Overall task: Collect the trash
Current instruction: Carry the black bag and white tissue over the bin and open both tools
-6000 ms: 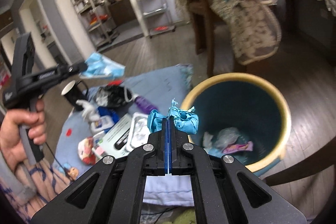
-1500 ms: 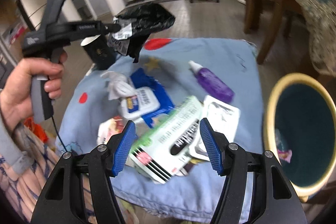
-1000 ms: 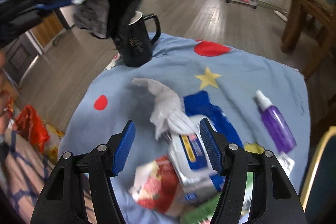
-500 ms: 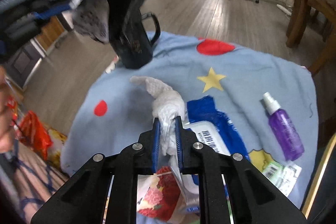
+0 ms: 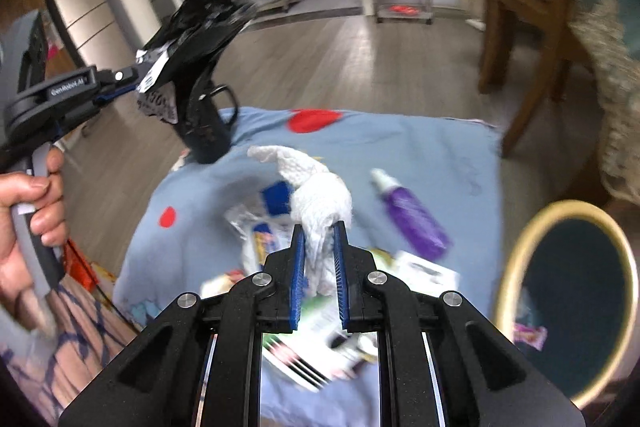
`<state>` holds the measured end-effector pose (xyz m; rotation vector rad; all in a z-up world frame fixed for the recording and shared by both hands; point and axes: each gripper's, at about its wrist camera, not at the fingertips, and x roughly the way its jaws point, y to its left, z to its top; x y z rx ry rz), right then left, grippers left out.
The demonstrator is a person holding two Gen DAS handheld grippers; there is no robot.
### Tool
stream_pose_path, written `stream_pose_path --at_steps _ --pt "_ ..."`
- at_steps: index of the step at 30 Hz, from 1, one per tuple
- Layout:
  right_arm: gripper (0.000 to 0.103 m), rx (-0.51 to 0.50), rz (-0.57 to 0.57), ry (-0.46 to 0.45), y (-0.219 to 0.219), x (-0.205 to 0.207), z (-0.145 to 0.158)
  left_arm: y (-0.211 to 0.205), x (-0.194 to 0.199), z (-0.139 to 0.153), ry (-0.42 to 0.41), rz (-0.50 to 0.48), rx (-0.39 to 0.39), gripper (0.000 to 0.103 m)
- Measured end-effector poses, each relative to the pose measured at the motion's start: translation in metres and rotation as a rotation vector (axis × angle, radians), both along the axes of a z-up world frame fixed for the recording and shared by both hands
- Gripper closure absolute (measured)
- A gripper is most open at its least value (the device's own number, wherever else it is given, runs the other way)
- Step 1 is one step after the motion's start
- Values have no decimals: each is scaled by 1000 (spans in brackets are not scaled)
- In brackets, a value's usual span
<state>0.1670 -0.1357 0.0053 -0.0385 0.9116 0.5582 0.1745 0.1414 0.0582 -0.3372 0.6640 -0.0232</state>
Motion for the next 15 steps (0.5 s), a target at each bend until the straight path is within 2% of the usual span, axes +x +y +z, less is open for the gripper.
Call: stream_pose_path --at_steps 10,15 --pt "88 7 -143 -66 -88 -24 22 -51 12 -1 19 -89 19 94" --pt "88 48 -235 -102 -126 -31 27 -79 19 -7 46 -142 -16 94"
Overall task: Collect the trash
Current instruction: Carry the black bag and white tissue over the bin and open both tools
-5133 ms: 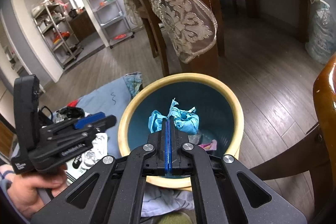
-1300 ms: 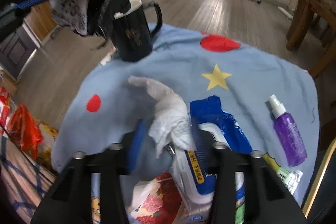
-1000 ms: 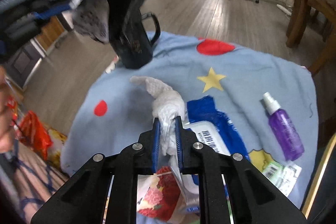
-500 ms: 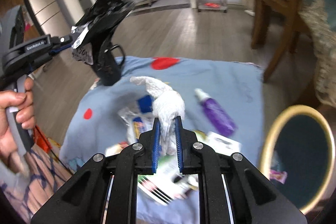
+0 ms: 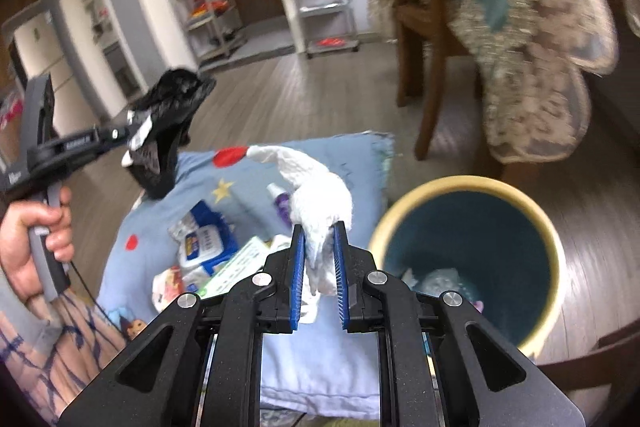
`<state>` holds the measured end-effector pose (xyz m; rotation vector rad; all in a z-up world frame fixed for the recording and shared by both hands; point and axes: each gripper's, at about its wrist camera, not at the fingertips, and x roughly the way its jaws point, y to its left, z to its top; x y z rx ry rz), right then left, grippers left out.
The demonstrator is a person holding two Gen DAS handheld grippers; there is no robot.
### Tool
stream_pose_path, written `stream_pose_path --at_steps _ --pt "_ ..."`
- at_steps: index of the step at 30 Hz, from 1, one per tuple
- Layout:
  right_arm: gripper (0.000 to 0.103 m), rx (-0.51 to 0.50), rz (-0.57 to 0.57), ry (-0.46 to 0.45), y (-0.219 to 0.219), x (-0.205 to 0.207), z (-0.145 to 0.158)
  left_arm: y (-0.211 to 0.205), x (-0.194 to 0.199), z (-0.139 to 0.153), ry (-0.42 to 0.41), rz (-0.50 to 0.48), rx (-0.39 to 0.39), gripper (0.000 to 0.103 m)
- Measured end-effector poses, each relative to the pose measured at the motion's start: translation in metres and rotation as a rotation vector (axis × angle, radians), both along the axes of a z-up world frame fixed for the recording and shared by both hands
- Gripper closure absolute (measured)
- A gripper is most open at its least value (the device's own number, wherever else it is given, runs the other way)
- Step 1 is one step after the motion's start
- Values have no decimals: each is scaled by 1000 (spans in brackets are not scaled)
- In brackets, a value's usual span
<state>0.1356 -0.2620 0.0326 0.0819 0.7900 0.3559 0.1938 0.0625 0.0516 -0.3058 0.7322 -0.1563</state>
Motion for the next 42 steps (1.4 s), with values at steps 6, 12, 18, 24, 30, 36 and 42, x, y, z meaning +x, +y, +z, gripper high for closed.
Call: stream_pose_path --at_steps 6,12,18,24,30,36,42 --pt "88 47 -110 -33 -42 -9 -1 -41 9 -6 23 -76 12 94" --pt "88 82 -211 -48 -78 -14 -5 -92 14 -15 46 -163 48 94" --pt "88 101 -289 -64 -103 -20 -7 -154 19 -26 57 -253 148 93" --pt "88 131 -342 -65 -120 -24 -9 -217 24 -44 67 -345 267 93" --pt "88 125 -361 -47 -129 -24 -15 -257 32 -67 122 -405 250 93" --pt "88 123 -372 -28 -134 -23 -20 -273 35 -79 154 -426 235 80" --pt "87 112 -368 -16 -131 -20 -21 -262 31 -72 135 -415 208 41"
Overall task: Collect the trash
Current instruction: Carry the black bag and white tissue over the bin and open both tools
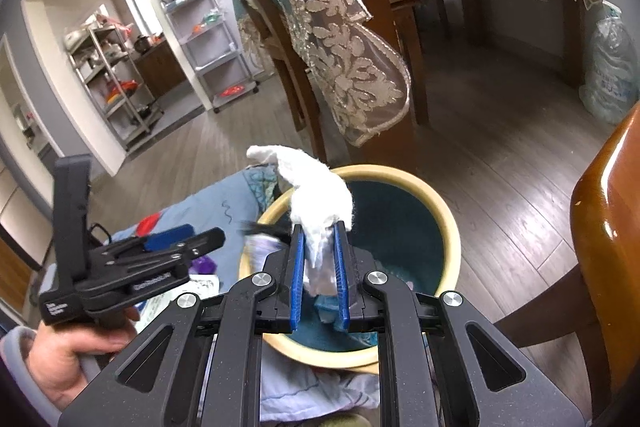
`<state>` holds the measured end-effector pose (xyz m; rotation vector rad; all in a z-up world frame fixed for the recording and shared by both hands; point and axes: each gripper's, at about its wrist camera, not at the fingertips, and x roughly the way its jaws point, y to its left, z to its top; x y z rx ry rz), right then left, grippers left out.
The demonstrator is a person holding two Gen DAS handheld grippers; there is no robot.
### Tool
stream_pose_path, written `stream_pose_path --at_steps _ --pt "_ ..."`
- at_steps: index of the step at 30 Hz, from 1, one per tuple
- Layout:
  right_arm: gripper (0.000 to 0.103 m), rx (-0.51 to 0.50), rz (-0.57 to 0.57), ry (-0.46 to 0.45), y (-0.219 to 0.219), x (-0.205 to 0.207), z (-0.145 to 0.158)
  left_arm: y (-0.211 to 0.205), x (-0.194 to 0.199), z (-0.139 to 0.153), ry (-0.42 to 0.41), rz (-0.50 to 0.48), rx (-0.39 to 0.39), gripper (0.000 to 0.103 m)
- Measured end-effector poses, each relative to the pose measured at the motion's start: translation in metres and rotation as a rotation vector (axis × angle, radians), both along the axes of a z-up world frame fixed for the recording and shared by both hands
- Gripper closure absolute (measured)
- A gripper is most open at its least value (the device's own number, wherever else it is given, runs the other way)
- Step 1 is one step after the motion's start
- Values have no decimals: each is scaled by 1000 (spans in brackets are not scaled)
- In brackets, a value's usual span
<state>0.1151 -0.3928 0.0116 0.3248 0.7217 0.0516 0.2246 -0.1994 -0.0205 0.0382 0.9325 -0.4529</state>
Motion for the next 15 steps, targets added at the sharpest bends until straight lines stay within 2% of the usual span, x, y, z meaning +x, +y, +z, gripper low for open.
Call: stream_pose_path --at_steps 3,8,9,11,13,15 --pt "87 -11 4 18 2 3 -3 7 -2 3 -7 5 1 34" --pt "84 -35 12 57 8 9 -10 25 -4 8 -12 30 -15 33" --pt "81 -38 15 65 9 9 -11 28 -4 9 -13 32 -19 33" --pt "64 -56 8 76 12 10 -13 33 -6 12 -19 32 -20 33" --pt "53 -61 -1 74 12 10 -14 37 -8 13 -22 30 -16 33" --pt "50 -56 -8 66 12 8 -12 41 -8 14 -26 33 -13 33"
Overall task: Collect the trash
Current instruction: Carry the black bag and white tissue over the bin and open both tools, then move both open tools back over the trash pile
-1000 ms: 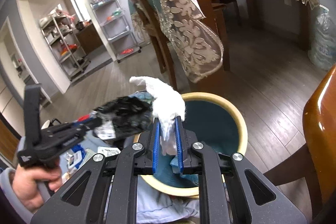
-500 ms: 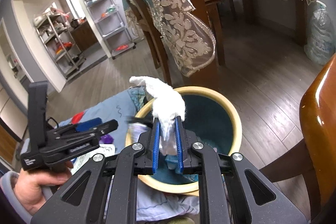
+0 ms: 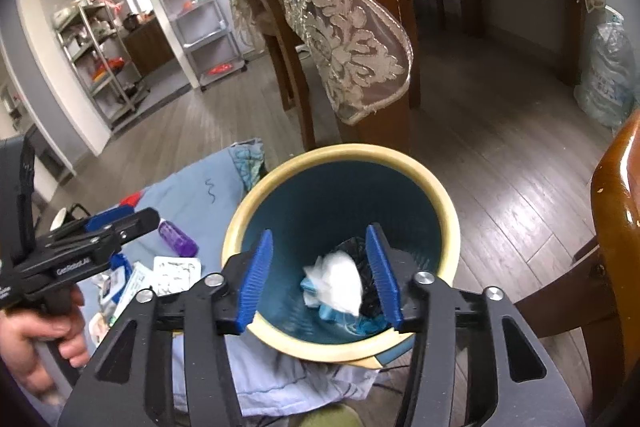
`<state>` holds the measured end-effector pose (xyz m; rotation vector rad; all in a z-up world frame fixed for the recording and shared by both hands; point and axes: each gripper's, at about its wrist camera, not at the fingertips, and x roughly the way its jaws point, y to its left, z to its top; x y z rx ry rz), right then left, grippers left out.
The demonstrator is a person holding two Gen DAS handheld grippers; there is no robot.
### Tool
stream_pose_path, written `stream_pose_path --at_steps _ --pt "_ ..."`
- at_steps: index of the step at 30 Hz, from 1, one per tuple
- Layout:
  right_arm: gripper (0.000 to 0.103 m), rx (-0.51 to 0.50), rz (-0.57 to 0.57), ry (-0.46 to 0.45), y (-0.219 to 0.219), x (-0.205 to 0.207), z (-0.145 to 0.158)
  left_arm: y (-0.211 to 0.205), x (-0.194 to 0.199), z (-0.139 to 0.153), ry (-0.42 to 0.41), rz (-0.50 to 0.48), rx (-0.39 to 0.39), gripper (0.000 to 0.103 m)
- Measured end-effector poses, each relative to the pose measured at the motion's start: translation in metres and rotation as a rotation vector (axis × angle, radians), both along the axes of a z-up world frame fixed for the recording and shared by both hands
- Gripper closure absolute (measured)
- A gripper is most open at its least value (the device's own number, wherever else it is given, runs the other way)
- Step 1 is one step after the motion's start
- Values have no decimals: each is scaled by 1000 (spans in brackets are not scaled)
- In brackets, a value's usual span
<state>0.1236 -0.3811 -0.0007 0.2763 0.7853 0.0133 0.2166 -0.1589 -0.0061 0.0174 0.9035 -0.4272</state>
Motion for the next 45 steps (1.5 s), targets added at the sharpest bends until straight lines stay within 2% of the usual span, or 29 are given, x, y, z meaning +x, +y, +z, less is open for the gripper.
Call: stream_pose_path --at_steps 2,9,17,31,36,45 --pt "44 7 -3 -9 0 -1 2 7 -1 2 -5 8 4 33" --pt "34 25 15 -23 8 0 5 37 -4 9 -24 51 10 32" --pt "19 39 48 -40 27 1 17 83 -7 14 -47 142 23 20" --pt "15 36 163 -28 76 7 19 171 -33 16 -46 267 55 17" --pt "15 37 212 -1 95 13 12 201 -49 9 -19 296 61 17" --pt "15 14 308 46 132 15 -1 220 -66 -17 79 327 63 17"
